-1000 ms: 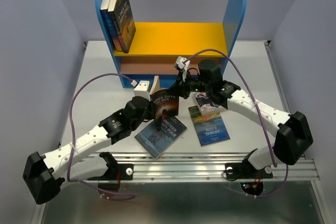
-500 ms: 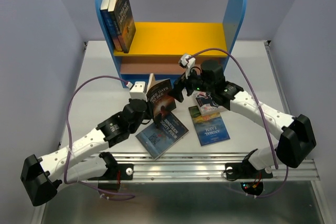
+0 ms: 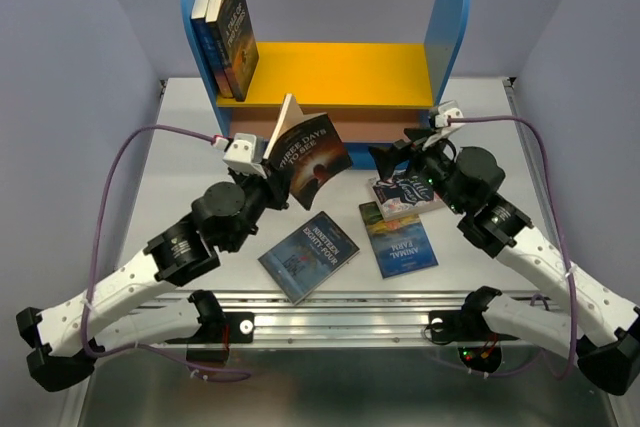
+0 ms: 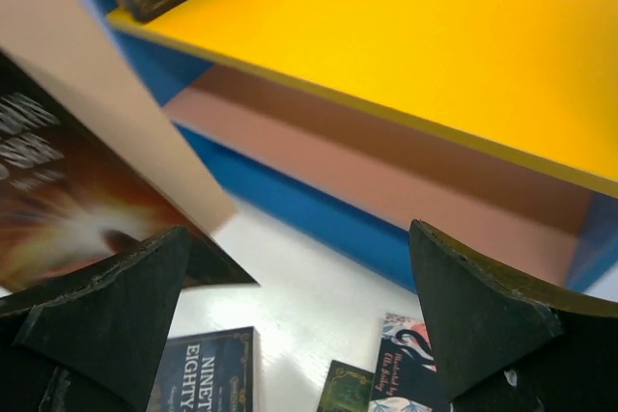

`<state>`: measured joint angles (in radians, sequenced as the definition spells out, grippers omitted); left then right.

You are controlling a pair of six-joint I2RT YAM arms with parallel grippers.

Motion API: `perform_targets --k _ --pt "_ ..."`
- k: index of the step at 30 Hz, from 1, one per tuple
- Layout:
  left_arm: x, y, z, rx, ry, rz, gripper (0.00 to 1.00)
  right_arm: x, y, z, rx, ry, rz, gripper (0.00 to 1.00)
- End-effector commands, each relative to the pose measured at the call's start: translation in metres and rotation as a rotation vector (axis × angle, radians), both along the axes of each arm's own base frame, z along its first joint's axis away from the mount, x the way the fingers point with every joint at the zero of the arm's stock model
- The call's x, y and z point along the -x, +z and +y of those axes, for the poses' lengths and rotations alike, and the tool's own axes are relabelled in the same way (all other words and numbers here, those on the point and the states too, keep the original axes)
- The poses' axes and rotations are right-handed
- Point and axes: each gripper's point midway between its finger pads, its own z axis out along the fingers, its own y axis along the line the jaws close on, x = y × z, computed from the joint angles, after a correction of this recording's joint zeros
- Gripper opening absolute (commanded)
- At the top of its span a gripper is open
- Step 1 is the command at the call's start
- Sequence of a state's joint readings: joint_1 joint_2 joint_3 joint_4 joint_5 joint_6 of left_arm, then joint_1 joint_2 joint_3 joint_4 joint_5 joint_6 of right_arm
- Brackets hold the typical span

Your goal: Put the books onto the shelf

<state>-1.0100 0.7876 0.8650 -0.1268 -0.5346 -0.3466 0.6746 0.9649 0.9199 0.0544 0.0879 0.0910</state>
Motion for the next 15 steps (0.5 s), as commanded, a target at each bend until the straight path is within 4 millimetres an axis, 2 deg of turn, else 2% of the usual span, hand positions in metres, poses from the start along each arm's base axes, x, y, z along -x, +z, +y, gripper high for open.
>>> perform_targets --k 1,3,6,9,10,11,12,13,14,15 --pt "0.005 0.099 0.012 0.129 -0.012 -0.212 0.0 -0.007 0.017 -0.037 -0.103 -0.199 -0.045 1.0" --pt "0.006 0.131 0.014 0.154 -0.017 -0.284 0.0 -0.002 0.021 -0.044 -0.12 -0.214 -0.058 1.0" --pt "-0.003 0.168 0.018 0.162 0.04 -0.375 0.0 0.003 0.018 -0.047 -0.118 -0.205 -0.061 1.0" --pt "-0.013 0.19 0.022 0.092 0.1 -0.453 0.0 0.005 0.018 -0.049 -0.121 -0.208 -0.066 1.0" --pt "-0.023 0.192 0.016 0.075 0.134 -0.465 0.0 0.005 0.019 -0.05 -0.119 -0.211 -0.07 1.0" --pt "-0.029 0.203 0.025 0.079 0.201 -0.468 0.0 0.005 0.018 -0.05 -0.118 -0.214 -0.069 1.0" --pt "-0.035 0.206 0.024 0.049 0.223 -0.473 0.0 0.005 0.018 -0.051 -0.118 -0.216 -0.069 1.0" --pt "-0.048 0.203 0.011 0.015 0.223 -0.461 0.0 0.005 0.018 -0.051 -0.117 -0.216 -0.069 1.0" --pt "-0.055 0.22 0.017 0.016 0.223 -0.479 0.0 0.005 0.019 -0.05 -0.118 -0.211 -0.071 1.0" --pt "-0.063 0.223 0.013 0.006 0.214 -0.48 0.0 0.006 0.019 -0.049 -0.12 -0.205 -0.069 1.0"
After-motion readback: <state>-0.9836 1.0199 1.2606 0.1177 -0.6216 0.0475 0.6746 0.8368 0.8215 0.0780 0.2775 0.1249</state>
